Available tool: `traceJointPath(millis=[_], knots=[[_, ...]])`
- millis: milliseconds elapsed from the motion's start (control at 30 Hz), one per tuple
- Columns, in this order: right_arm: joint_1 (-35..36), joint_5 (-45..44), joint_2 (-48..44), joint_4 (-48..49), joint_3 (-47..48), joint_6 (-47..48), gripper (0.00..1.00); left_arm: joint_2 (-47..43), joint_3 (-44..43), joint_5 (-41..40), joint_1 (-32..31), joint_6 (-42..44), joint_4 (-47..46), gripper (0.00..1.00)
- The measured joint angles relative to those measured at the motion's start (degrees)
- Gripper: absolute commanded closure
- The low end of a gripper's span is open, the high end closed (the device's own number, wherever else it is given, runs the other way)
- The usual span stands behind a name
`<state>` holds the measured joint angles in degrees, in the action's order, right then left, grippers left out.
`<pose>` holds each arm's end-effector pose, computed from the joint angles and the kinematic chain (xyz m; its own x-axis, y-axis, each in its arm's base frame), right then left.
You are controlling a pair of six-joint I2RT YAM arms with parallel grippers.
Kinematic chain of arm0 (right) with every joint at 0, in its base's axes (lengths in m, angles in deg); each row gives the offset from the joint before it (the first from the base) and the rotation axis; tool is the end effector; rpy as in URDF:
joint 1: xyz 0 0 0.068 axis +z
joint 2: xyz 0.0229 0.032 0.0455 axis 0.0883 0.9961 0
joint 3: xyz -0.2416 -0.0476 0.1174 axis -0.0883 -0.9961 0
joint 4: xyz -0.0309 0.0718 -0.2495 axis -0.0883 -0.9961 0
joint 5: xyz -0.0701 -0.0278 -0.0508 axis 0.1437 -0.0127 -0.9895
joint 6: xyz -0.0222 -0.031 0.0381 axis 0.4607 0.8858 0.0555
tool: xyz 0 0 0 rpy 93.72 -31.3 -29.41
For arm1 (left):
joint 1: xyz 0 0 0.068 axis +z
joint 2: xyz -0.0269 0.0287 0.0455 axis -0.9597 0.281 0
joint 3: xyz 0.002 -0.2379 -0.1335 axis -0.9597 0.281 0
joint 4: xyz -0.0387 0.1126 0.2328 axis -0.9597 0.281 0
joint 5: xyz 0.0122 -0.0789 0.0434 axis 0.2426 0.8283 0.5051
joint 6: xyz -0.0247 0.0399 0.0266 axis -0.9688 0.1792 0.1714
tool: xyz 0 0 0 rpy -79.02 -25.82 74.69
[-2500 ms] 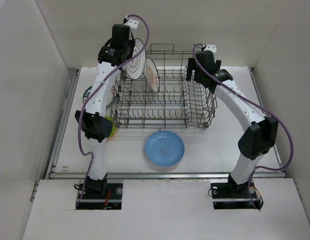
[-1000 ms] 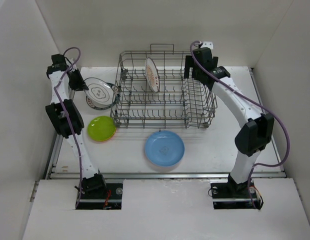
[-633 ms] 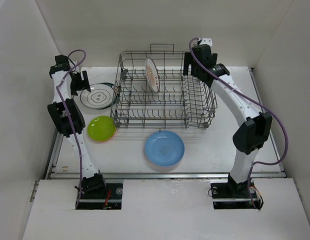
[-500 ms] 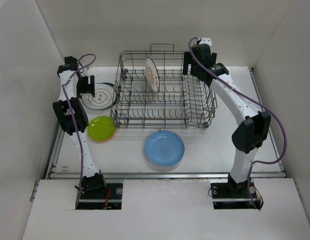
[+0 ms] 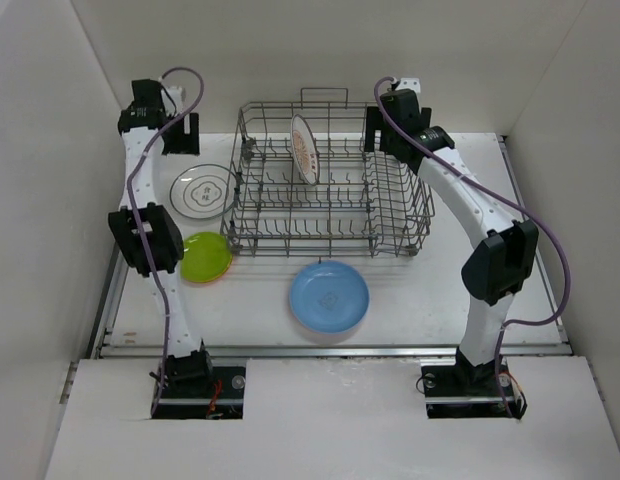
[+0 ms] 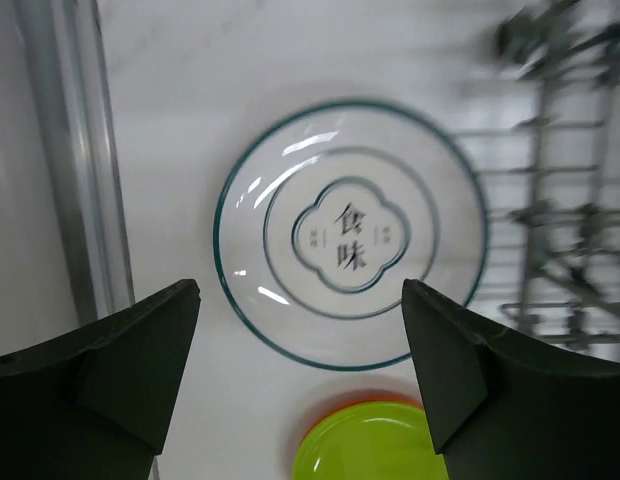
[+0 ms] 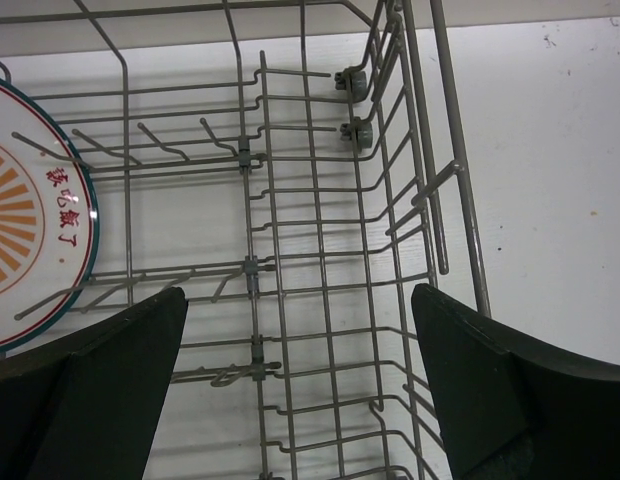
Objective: Unload the plates from the dish rack
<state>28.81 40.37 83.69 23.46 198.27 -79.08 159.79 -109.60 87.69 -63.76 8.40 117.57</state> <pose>0.4102 0.1628 0.3729 -0.4978 -0.0038 -0.8673 0.0996 0.9931 -0.0615 0.4960 0.0810 0.3115 -0.7212 0.0993 -0.6856 0.1007 0.9942 0.0382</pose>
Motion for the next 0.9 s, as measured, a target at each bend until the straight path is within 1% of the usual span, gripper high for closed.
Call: traceJointPath(millis=[100,200,233,367,433,533,700,767,800,833,900], knots=[[0.0,-0.4,0.0,0.0,0.0,-0.1,0.0,-5.9,-0.5,0.1,-3.5,-0.7,-4.9,0.16],[0.0,-2.0,-0.2,0.1,-0.4,-0.4,0.0,-9.4,-4.0,1.1,-11.1,-0.2,-8.3,0.09],[0.0,-2.5,-0.4,0.2,-0.8,-0.5,0.0,-10.2,-4.9,1.7,-14.3,0.0,-9.7,0.09],[0.0,-5.2,-1.9,0.2,-3.5,-1.2,0.0,-9.8,-7.1,2.3,-27.0,0.7,-13.4,0.05],[0.0,-5.5,-3.3,0.4,-5.2,-1.6,0.0,-7.8,-7.6,1.7,-31.3,0.6,-15.0,0.03],[0.7,-6.0,-5.8,0.5,-8.1,-1.9,0.0,-3.9,-7.6,-1.8,-33.9,0.7,-16.3,0.03],[1.3,-6.1,-9.4,1.0,-11.3,-2.2,0.0,2.6,-7.6,-11.6,-34.0,0.7,-16.3,0.05],[1.2,-7.1,-10.6,0.9,-12.1,-2.2,0.0,3.8,-7.5,-14.1,-33.8,0.7,-16.2,0.09],[1.0,-7.5,-10.9,0.9,-12.3,-2.2,0.0,4.0,-7.4,-15.1,-33.7,0.6,-15.8,0.14],[1.0,-7.8,-11.1,1.0,-12.5,-2.2,0.0,4.1,-7.3,-15.8,-33.6,0.4,-15.3,0.27],[0.7,-8.2,-11.4,1.0,-13.0,-2.2,0.0,4.0,-7.1,-16.3,-33.6,-0.2,-14.8,0.44]])
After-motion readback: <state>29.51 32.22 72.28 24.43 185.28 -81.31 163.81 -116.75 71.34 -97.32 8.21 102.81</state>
